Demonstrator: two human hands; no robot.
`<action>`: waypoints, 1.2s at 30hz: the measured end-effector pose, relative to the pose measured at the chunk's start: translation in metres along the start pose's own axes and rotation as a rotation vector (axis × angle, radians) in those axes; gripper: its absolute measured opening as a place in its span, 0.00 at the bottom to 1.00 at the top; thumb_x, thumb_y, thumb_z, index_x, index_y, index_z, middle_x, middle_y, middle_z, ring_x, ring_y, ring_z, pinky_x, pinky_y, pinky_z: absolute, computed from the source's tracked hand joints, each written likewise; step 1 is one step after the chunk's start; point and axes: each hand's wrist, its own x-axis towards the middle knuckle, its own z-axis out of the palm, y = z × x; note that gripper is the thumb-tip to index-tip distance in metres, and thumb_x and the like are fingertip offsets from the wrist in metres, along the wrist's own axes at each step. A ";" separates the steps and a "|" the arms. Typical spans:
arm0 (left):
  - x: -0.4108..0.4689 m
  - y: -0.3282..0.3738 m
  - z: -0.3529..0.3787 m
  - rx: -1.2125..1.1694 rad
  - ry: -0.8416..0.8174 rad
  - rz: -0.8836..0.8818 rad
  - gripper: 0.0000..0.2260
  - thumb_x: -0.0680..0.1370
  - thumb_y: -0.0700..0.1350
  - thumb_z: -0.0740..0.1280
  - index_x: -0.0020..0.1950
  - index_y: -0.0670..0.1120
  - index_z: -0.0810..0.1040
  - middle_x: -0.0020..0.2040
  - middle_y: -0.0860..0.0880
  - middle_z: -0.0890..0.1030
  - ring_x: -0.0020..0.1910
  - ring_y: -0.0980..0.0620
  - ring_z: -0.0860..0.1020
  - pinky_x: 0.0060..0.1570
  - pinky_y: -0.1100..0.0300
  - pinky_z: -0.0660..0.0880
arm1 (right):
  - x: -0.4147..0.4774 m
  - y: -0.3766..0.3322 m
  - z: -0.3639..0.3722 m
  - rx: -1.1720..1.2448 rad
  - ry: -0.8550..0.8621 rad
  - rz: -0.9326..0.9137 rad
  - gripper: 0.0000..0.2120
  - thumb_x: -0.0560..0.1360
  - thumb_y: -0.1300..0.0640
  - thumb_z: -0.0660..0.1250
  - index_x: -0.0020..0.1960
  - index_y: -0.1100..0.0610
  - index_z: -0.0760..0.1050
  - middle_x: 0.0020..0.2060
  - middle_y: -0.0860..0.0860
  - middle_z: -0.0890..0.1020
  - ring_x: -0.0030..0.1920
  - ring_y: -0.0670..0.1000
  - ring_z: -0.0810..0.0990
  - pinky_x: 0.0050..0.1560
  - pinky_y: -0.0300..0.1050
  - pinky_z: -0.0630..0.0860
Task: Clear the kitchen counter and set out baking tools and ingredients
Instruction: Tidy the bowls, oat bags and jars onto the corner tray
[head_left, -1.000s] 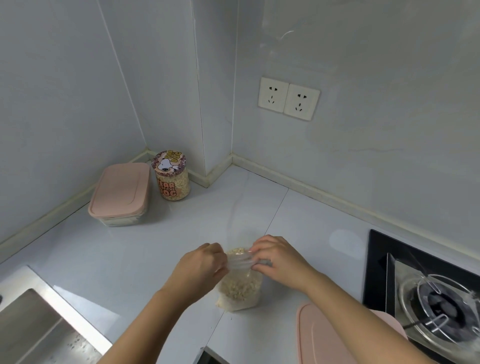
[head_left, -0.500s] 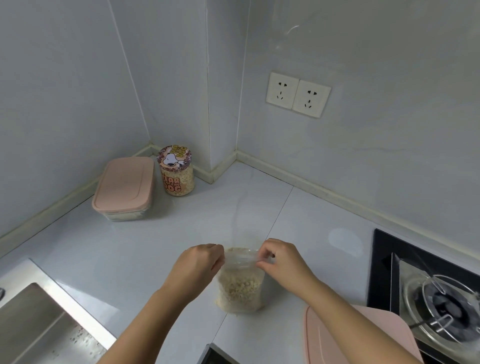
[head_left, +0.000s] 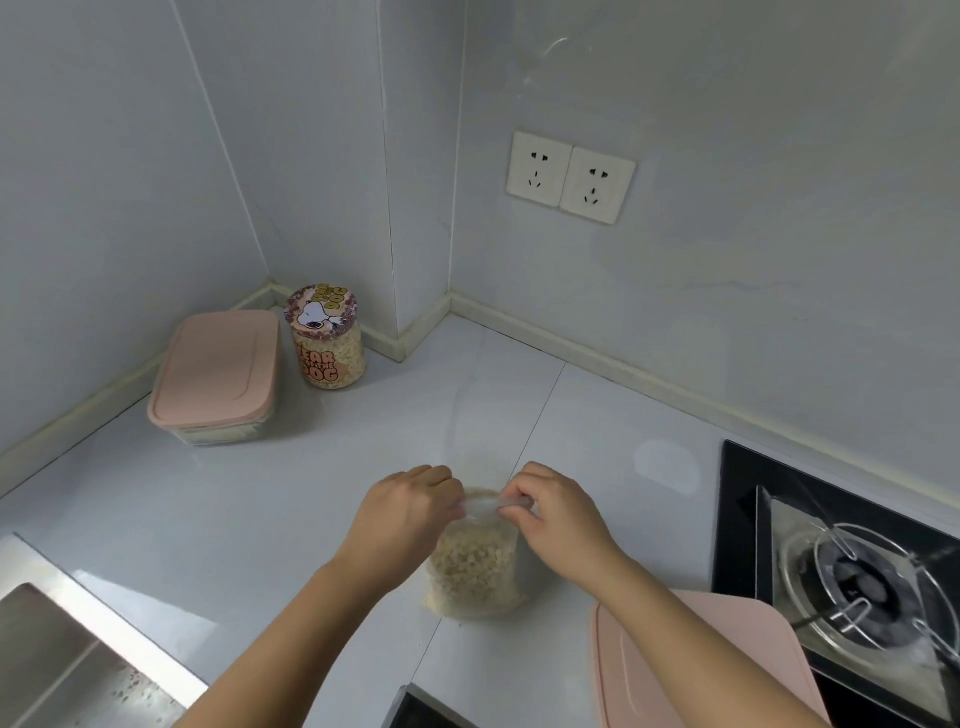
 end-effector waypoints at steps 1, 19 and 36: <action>-0.001 0.000 0.001 0.004 0.004 -0.014 0.11 0.68 0.46 0.76 0.34 0.48 0.75 0.31 0.55 0.73 0.28 0.53 0.72 0.27 0.64 0.62 | 0.000 0.001 0.000 0.010 0.014 0.002 0.02 0.75 0.57 0.67 0.43 0.54 0.77 0.41 0.42 0.75 0.44 0.45 0.75 0.45 0.42 0.72; -0.023 0.044 -0.021 0.139 -0.034 -0.165 0.13 0.69 0.44 0.75 0.32 0.47 0.72 0.29 0.53 0.72 0.25 0.51 0.72 0.23 0.64 0.57 | -0.003 0.002 -0.009 0.160 -0.113 -0.090 0.03 0.73 0.57 0.70 0.42 0.55 0.79 0.40 0.45 0.78 0.42 0.46 0.76 0.45 0.41 0.71; -0.239 -0.012 -0.142 0.145 0.149 -0.818 0.14 0.80 0.48 0.62 0.36 0.47 0.64 0.30 0.52 0.69 0.30 0.44 0.70 0.30 0.55 0.67 | 0.006 -0.197 0.085 0.383 -0.383 -0.303 0.06 0.77 0.58 0.66 0.53 0.52 0.79 0.46 0.45 0.81 0.48 0.42 0.78 0.45 0.27 0.71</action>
